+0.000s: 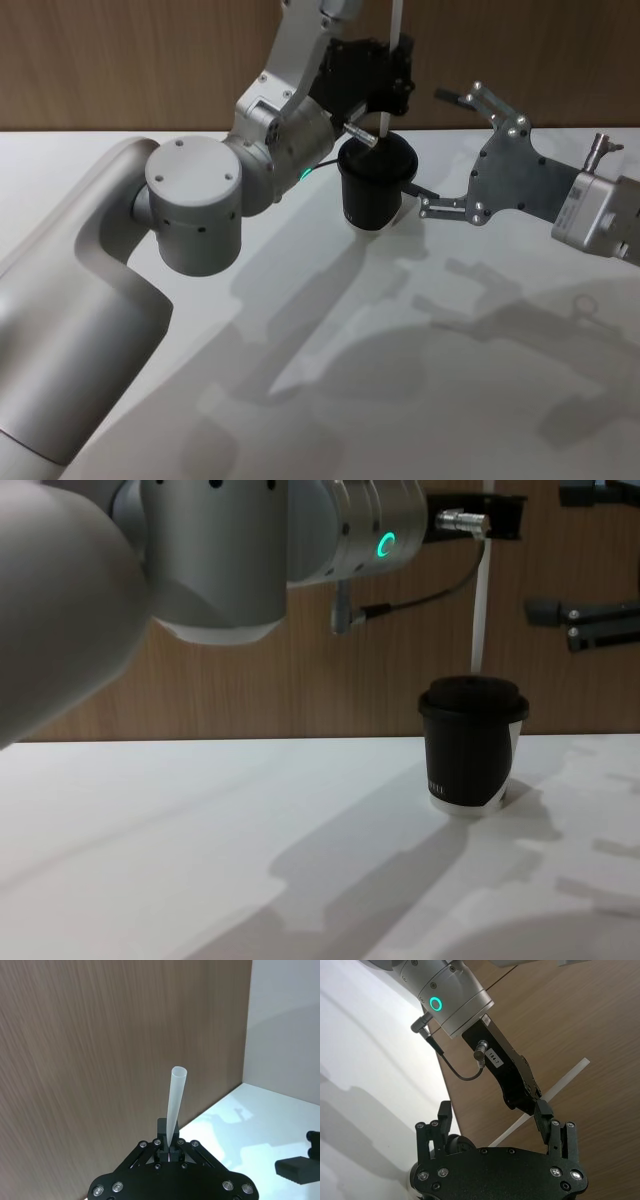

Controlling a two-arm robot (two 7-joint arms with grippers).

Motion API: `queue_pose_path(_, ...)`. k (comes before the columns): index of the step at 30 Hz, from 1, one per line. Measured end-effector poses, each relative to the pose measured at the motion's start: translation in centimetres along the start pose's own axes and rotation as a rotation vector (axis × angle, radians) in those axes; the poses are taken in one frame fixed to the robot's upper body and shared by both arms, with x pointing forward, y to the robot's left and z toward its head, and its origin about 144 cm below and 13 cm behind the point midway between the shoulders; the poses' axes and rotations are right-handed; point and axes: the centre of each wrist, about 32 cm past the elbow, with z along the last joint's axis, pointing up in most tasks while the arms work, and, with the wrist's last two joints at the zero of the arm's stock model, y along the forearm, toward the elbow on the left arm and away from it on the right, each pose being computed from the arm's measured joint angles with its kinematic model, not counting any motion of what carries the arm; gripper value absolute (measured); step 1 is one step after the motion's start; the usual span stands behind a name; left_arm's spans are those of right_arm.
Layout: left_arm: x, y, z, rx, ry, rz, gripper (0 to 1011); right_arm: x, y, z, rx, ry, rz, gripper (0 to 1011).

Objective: Pick up the straw with one hand, pass it to the other hand, and insert it into the cup.

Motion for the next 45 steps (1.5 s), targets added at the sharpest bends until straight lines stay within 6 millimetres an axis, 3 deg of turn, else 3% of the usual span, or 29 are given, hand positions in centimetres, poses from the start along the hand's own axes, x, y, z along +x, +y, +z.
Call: queue_pose_path(45,-0.11,-0.31,-0.2,0.002,0.035,0.007,7,0.0,0.0,0.0,0.0,0.0,0.0,1001)
